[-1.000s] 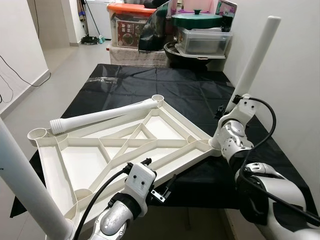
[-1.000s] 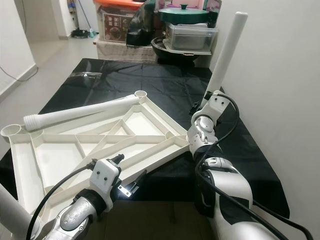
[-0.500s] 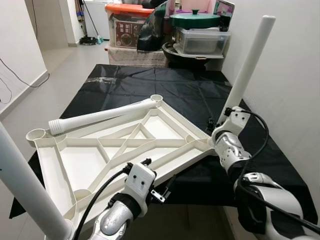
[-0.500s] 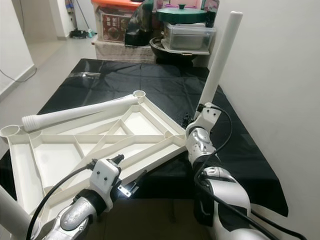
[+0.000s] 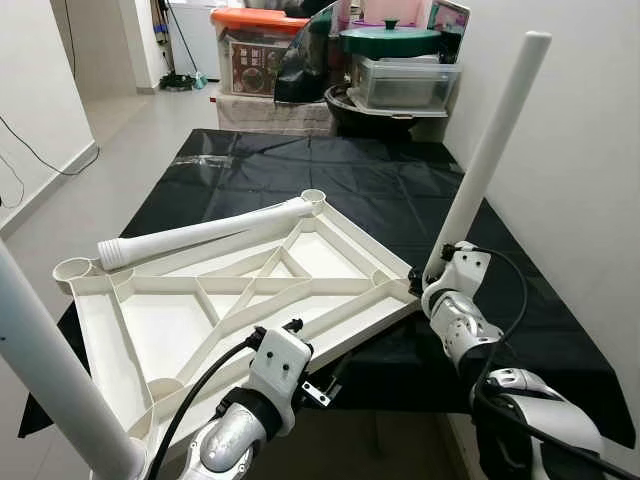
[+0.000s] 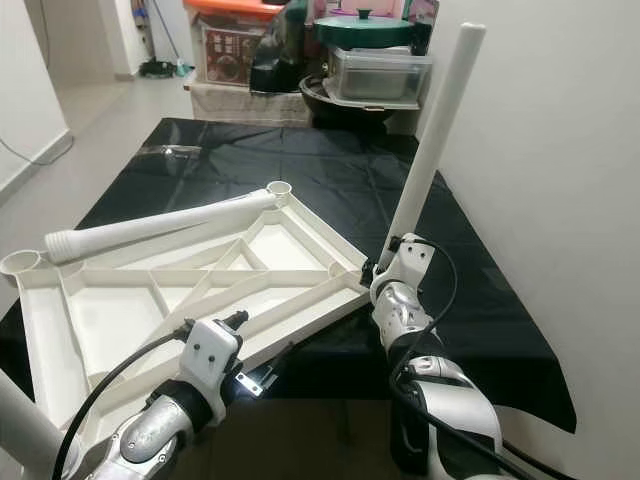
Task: Building children table
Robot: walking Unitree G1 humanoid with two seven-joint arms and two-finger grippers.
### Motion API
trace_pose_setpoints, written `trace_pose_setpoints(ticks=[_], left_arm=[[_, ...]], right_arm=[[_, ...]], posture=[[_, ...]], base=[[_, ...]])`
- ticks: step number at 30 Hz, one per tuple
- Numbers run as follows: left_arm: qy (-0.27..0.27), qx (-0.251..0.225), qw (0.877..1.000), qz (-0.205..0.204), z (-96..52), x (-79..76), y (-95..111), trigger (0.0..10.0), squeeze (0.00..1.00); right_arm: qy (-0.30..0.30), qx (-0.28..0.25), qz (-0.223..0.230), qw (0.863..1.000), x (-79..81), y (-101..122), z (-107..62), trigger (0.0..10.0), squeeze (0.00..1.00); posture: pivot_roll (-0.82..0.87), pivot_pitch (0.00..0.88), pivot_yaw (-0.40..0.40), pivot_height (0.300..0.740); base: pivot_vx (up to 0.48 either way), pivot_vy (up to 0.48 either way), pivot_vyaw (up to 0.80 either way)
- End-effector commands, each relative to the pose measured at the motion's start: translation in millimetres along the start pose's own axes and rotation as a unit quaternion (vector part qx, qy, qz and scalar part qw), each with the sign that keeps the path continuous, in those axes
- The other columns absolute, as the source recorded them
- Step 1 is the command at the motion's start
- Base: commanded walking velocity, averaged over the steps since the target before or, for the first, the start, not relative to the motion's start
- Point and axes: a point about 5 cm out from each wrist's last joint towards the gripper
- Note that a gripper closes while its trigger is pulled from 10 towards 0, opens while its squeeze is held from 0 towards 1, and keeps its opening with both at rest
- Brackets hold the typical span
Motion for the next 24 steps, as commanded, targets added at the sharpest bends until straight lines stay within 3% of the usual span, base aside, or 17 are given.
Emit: trace_pose_setpoints(ticks=[1, 10, 17, 18, 24], left_arm=[[-0.001, 0.001, 1.0, -0.003, -1.6, -1.9, 2.2, 10.0, 0.0], [0.0, -0.003, 1.0, -0.005, -7.1, -3.6, 9.2, 10.0, 0.0], [0.012, -0.009, 1.0, -0.012, -14.7, -3.7, 20.5, 10.0, 0.0], [0.017, -0.01, 1.0, -0.016, -16.0, -2.6, 23.4, 10.0, 0.0], [0.049, -0.02, 0.998, -0.021, -17.7, 6.3, 35.9, 10.0, 0.0]], right_arm=[[-0.009, 0.008, -0.014, 1.0, -0.7, -4.7, -0.5, 10.0, 0.0], [-0.018, 0.011, -0.028, 0.999, 8.9, -7.5, -1.2, 10.0, 0.0], [-0.047, 0.008, -0.011, 0.999, 8.0, -4.7, -0.8, 10.0, 0.0], [-0.057, 0.003, -0.005, 0.998, 6.5, -2.0, -0.5, 0.0, 0.0], [-0.085, -0.024, 0.014, 0.996, 6.0, 12.5, 0.0, 0.0, 0.0]], posture=[[0.07, 0.0, -0.079, 0.74], [0.07, 0.0, -0.08, 0.74], [0.09, 0.0, -0.086, 0.74], [0.09, 0.0, -0.088, 0.74], [0.09, 0.0, -0.09, 0.74]], base=[[0.0, 0.0, 0.0], [0.0, 0.0, 0.0], [0.0, 0.0, 0.0], [0.0, 0.0, 0.0], [0.0, 0.0, 0.0]])
Point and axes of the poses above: a point about 5 cm out from each wrist's last joint towards the gripper, its own z axis pointing out of the wrist towards the gripper, its own y axis along the axis of the wrist's last joint, x = y × z, and after that the axes turned 15 degrees about z, right-handed
